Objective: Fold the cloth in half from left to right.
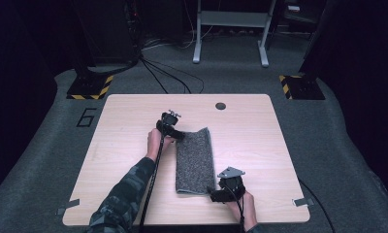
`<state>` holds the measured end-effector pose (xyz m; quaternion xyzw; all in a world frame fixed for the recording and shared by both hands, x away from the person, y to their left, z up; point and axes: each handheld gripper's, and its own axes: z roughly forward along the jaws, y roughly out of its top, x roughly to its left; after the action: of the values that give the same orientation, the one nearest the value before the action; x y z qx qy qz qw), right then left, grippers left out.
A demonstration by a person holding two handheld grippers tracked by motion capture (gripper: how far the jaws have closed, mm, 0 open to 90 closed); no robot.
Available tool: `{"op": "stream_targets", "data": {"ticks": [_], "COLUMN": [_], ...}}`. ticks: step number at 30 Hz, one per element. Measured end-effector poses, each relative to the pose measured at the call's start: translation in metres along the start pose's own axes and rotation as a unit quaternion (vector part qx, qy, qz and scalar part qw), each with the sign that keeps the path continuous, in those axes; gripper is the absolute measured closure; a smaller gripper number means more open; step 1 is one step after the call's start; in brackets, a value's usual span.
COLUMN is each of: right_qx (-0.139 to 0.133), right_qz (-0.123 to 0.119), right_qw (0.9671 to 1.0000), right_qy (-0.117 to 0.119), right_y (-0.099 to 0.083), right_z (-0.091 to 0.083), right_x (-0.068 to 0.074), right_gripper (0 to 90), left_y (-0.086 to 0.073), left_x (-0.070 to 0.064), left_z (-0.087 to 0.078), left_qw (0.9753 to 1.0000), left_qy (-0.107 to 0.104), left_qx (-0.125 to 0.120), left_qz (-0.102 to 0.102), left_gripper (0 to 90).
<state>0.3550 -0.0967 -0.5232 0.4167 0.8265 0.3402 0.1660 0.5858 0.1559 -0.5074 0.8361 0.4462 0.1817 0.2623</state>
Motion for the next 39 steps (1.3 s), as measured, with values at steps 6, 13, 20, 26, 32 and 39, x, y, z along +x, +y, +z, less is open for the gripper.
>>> {"op": "stream_targets", "data": {"ticks": [6, 13, 20, 26, 32, 39], "right_qx": [-0.004, -0.031, -0.025, 0.013, 0.018, 0.020], "right_qz": [0.007, 0.015, 0.013, -0.010, -0.027, 0.001], "right_qw": [0.9998, 0.9994, 0.9995, 0.9991, 0.9972, 0.9981], "right_qy": [0.020, 0.008, -0.016, -0.040, -0.066, -0.058], "right_y": [0.002, 0.019, 0.045, 0.054, 0.055, 0.050], "right_z": [-0.003, -0.007, 0.017, 0.041, 0.043, 0.039], "right_x": [-0.006, -0.018, -0.033, -0.036, -0.040, -0.050], "right_gripper": [16.7, 16.7, 17.9, 18.2, 17.4, 17.4], "left_y": [-0.002, -0.013, -0.035, -0.045, -0.038, -0.032], "left_x": [0.006, 0.001, -0.015, -0.015, -0.016, -0.013], "left_z": [-0.010, -0.036, -0.042, -0.027, -0.019, -0.015], "left_qw": [0.9994, 0.9987, 0.9985, 0.9990, 0.9992, 0.9993], "left_qy": [-0.015, -0.039, -0.051, -0.043, -0.039, -0.034], "left_qx": [-0.019, -0.029, -0.021, -0.009, -0.011, -0.015], "left_qz": [-0.025, -0.017, 0.001, 0.001, -0.001, 0.004], "left_gripper": [14.0, 13.0, 13.6, 11.2, 6.8, 6.0]}}
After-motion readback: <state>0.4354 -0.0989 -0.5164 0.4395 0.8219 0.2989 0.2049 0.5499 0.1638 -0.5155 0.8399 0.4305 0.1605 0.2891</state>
